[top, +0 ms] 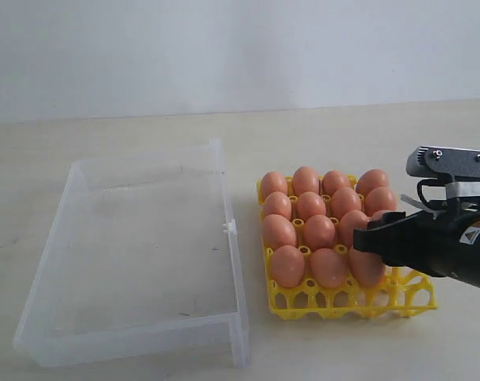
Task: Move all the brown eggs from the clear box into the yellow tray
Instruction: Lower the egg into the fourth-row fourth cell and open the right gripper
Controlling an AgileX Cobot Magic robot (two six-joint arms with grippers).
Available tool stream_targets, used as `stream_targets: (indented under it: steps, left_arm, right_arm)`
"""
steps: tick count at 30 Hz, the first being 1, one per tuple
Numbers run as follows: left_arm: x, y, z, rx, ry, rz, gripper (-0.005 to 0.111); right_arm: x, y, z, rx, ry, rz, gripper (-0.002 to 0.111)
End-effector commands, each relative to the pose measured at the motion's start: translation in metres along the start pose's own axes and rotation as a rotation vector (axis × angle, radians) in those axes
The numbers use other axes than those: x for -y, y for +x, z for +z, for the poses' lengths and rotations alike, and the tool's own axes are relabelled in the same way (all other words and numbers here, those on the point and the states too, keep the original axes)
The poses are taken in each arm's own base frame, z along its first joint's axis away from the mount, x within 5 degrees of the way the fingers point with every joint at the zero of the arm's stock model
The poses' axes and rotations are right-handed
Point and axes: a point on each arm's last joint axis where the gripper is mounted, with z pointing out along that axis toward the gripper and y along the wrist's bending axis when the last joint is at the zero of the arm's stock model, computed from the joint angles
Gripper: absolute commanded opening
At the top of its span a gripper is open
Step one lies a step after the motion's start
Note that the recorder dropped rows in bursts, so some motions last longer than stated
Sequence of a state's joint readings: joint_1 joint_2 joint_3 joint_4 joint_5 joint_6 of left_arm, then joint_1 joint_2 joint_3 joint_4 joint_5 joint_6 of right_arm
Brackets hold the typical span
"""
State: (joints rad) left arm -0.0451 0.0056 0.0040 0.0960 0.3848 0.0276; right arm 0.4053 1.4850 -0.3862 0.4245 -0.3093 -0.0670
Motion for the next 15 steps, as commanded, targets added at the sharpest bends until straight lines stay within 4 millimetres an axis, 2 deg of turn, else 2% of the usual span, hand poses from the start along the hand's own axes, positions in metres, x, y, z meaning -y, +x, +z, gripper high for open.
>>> stream_targets:
  steps: [1,9,15]
  left_arm:
    - [0.000,-0.002,-0.001,0.016,0.004,-0.004,0.000]
    - [0.000,-0.002,-0.001,0.016,0.004,-0.004,0.000]
    - [0.000,-0.002,-0.001,0.016,0.004,-0.004,0.000]
  right_arm:
    - [0.002,0.006,-0.003,-0.050,0.000,0.010,0.000]
    - [0.002,0.008,-0.004,-0.077,-0.004,-0.010,0.000]
    - [0.008,0.019,-0.014,-0.075,0.008,-0.020,0.000]
